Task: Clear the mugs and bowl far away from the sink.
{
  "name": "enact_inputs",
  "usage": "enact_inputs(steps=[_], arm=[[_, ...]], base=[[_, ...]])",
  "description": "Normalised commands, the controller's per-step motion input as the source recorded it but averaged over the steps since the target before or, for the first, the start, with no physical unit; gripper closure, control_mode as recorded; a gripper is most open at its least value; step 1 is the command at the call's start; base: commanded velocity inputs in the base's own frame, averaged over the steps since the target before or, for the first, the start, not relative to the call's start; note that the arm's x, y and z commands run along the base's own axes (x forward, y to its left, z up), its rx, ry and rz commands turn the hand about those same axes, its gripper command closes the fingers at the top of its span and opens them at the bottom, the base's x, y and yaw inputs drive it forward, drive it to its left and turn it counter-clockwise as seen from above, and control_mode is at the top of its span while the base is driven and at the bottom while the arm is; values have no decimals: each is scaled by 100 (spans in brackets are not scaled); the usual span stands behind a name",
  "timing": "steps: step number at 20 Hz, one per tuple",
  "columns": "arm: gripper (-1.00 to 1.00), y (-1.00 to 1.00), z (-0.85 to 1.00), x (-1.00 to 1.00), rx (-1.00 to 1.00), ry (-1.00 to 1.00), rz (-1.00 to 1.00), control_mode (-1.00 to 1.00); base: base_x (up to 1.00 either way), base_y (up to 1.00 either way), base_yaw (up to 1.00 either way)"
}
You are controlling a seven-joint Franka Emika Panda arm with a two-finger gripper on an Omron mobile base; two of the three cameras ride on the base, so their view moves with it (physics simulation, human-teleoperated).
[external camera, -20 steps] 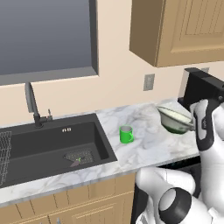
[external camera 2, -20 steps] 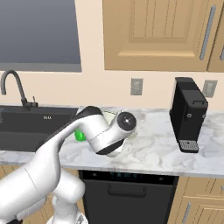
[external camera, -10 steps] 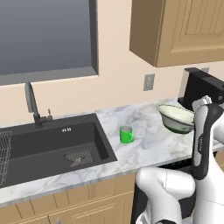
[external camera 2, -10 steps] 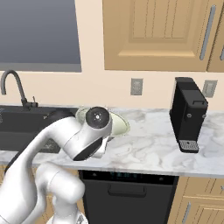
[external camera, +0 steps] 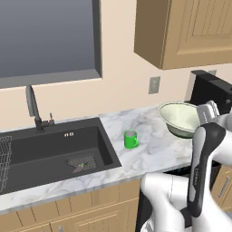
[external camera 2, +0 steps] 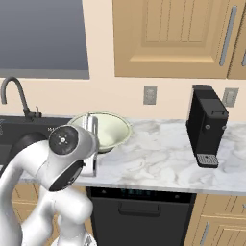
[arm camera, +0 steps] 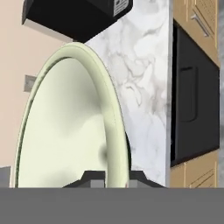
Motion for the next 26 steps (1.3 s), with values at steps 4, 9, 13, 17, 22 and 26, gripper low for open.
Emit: enact_inputs(steps=[4,9,13,17,22,26], arm=[[100,29,61,-28,-4,13,-6,-100],[100,27,41,-27,-9,7,-7,-100],[100,17,11,-8,-8,0,-4,-100],[100,1,0,-19,0,-3,0,-100],[100,2,-3,-25,0,-6,0,-100],[100,26,-1,-39,-4,-1,0,-100]], base=[[0,0,0],[0,0,0],[0,0,0],[0,0,0],[0,0,0],[0,0,0]])
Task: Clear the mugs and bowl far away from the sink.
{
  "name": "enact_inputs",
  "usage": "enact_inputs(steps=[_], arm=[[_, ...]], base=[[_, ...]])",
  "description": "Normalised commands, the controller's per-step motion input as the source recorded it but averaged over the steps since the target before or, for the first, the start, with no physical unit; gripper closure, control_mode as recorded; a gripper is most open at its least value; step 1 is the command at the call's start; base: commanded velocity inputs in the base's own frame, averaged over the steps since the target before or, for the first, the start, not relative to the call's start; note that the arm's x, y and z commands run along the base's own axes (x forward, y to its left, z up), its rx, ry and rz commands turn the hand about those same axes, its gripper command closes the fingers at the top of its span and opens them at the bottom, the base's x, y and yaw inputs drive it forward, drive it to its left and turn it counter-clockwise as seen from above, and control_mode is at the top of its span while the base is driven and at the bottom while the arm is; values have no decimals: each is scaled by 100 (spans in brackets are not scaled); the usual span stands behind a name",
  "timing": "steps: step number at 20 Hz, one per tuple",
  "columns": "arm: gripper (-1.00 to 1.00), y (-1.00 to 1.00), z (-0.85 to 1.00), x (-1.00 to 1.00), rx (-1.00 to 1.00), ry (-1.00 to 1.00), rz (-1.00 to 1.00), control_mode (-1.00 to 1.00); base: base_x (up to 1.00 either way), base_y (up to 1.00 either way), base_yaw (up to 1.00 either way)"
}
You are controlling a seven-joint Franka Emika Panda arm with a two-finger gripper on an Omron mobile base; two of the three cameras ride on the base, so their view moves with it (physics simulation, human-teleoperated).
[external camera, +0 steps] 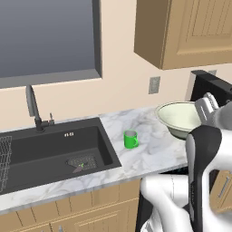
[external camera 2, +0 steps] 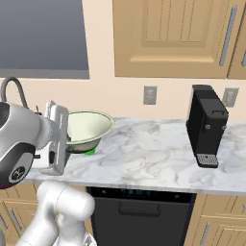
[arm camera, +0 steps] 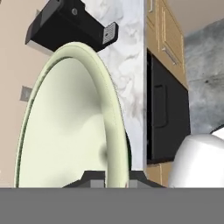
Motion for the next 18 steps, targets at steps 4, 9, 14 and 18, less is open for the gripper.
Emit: enact_inputs(steps=[4,9,14,18], arm=[[100,0,0,0,0,0,0,100],[100,0,0,0,0,0,0,100],[100,0,0,0,0,0,0,100],[100,0,0,0,0,0,0,100]], base=[[-66,87,8],[-69,100,21],[-44,100,49],[-3,50,94]])
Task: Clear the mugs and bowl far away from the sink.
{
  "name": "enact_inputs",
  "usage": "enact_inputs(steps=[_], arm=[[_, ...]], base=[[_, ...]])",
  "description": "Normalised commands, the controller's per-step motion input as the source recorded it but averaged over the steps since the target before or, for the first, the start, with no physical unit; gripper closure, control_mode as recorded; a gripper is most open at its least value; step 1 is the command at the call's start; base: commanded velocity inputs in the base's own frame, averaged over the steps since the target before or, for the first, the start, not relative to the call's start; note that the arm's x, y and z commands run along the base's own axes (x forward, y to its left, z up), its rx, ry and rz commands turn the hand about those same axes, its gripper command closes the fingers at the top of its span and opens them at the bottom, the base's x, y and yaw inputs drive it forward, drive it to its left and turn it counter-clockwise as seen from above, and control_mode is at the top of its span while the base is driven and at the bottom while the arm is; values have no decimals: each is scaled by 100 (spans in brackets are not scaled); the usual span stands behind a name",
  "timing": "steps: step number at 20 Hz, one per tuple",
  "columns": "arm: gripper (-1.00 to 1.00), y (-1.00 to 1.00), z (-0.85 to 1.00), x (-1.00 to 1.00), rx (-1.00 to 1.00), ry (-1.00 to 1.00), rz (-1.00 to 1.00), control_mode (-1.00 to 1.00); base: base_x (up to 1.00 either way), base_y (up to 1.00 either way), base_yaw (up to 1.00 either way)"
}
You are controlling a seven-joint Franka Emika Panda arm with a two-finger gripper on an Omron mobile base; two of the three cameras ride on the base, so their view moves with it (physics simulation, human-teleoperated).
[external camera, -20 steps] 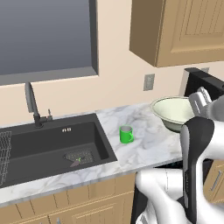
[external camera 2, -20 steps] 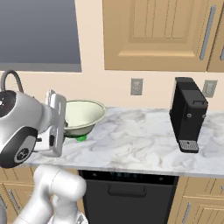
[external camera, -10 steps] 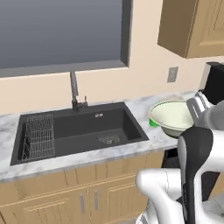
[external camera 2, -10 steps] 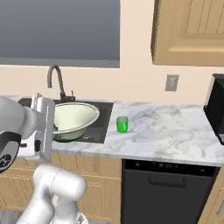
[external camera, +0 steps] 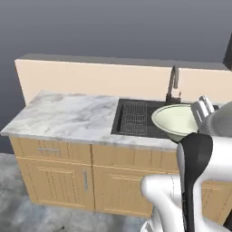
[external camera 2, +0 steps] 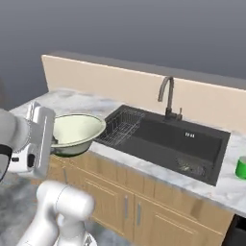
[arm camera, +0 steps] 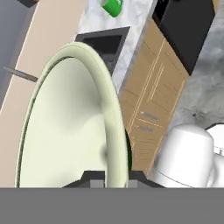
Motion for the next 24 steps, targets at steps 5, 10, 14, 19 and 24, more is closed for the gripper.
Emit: enact_inputs(steps=[5,10,14,19,24], arm=[[100,0,0,0,0,0,0,100],[100,0,0,0,0,0,0,100],[100,0,0,0,0,0,0,100],[100,0,0,0,0,0,0,100],[100,0,0,0,0,0,0,100]], base=[[0,1,100],[0,0,100],[0,0,100],[0,0,100],[0,3,100]])
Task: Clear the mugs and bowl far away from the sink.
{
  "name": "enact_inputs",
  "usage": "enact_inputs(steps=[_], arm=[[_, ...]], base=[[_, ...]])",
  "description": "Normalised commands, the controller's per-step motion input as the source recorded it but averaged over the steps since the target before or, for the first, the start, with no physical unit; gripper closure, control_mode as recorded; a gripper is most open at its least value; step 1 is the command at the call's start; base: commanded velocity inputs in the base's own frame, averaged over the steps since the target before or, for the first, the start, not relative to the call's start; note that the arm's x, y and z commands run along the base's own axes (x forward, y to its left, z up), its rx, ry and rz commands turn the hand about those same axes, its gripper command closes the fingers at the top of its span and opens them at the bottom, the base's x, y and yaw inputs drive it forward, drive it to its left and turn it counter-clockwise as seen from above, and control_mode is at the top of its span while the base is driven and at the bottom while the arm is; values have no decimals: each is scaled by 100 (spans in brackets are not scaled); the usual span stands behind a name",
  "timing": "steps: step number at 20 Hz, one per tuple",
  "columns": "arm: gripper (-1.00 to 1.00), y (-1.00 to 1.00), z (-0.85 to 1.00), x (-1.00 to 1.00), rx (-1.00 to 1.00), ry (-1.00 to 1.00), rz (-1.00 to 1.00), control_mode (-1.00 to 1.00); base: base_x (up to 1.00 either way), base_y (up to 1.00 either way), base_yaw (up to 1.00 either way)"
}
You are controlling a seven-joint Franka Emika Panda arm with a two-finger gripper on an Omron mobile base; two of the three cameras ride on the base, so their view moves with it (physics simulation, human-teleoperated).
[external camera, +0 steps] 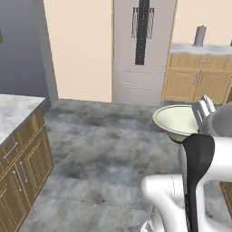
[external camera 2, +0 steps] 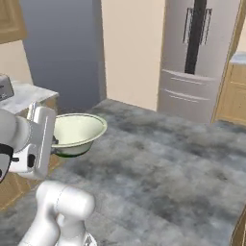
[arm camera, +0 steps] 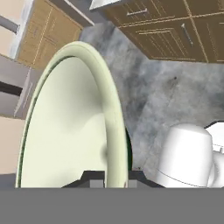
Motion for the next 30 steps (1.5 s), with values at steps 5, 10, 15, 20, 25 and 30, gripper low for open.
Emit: enact_inputs(steps=[5,10,15,20,25,30], arm=[[100,0,0,0,0,0,0,100],[100,0,0,0,0,0,0,100],[100,0,0,0,0,0,0,100],[100,0,0,0,0,0,0,100],[100,0,0,0,0,0,0,100],[100,0,0,0,0,0,0,100]], base=[[0,3,100],[0,1,100],[32,-10,83],[76,-67,42],[45,-68,30],[33,-3,20]])
